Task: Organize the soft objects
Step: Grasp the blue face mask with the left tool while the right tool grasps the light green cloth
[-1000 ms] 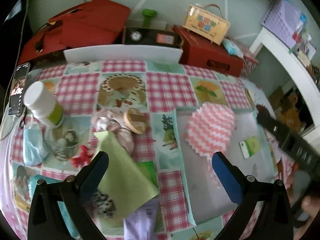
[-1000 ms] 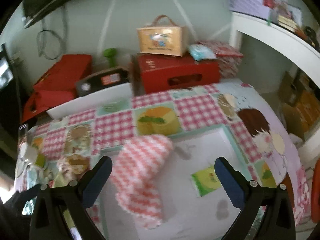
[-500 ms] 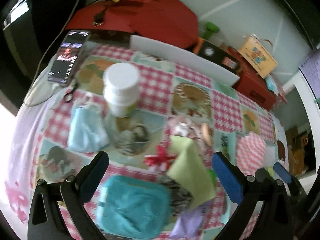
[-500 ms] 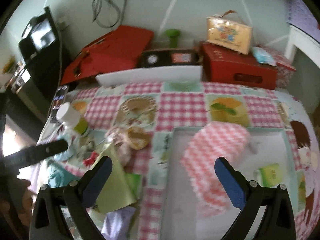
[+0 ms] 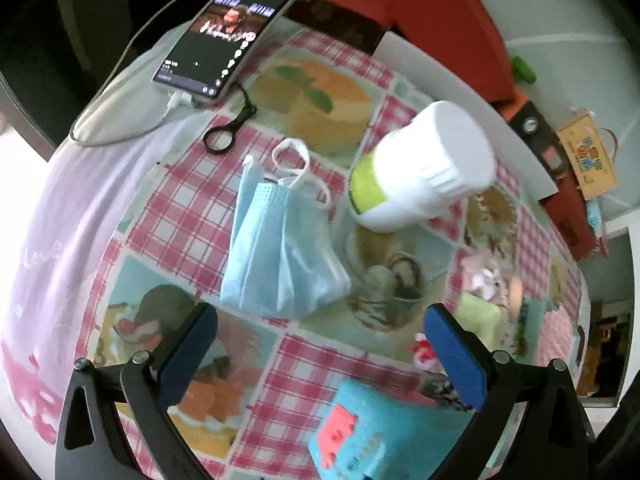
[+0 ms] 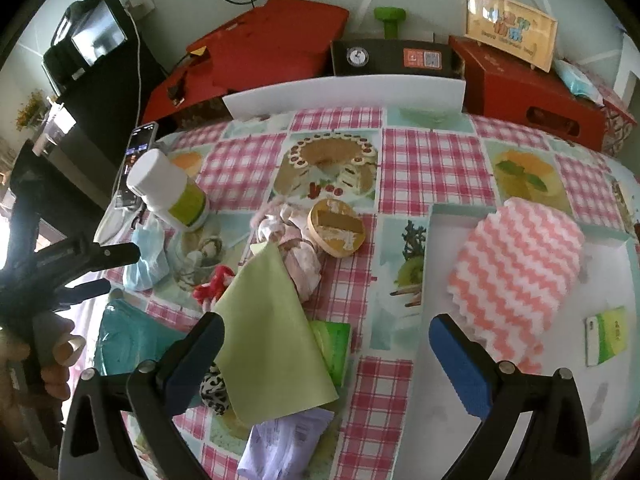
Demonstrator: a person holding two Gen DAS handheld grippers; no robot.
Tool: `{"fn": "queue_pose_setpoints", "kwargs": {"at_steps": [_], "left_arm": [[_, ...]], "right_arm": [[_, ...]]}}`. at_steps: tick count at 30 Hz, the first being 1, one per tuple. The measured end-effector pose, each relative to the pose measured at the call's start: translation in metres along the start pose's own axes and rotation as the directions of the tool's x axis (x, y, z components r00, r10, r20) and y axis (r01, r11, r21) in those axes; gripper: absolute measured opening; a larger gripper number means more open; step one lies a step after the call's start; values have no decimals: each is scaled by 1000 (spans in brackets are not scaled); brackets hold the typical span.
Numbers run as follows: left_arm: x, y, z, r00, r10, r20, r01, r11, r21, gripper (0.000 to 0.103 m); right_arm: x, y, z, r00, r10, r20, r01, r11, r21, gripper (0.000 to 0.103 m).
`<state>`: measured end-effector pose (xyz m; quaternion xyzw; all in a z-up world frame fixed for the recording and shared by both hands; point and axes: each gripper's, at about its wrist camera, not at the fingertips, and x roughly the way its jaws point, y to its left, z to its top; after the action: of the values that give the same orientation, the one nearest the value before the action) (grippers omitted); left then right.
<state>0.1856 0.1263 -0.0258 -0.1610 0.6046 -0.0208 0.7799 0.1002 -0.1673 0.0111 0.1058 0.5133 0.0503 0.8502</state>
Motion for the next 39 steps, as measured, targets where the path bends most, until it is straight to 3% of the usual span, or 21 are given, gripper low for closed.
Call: {"fn": "queue_pose_setpoints", "kwargs": {"at_steps": [4,8,10,13,17,26,35,39], "left_arm": [[14,7,3,999,31,-18,-31,999,-8,95],[24,18,4,999,21,-34,-22,999,-41,71],[23,19,1,999,35,-16,-35,999,-23,67],[24,17,0,999,32,-5,-32,999,-5,47],[26,11,-2,1000,26,-3,-25,1000,18,28],[24,2,-10,1000,-8,5,7,999,33,14],[-7,-19,-23,996,-71,56,67,996,61,12],[-19,-26,-25,991,-107,76,101,992,78,12]], "right_arm": [[7,2,1,1000,14,-9,-14,1000,-2,103],[11,3,0,1000,23,-20,-23,1000,-1,103],[13,3,0,1000,24,-21,-24,1000,-5,103],[14,3,1,1000,25,-19,-25,1000,-8,103],[15,0,1,999,29,-16,-29,1000,4,103],[14,-10,2,999,36,-9,-35,999,40,103],[14,-11,1,1000,29,1,-29,999,35,103],[13,-7,0,999,43,10,-43,999,5,94]]}}
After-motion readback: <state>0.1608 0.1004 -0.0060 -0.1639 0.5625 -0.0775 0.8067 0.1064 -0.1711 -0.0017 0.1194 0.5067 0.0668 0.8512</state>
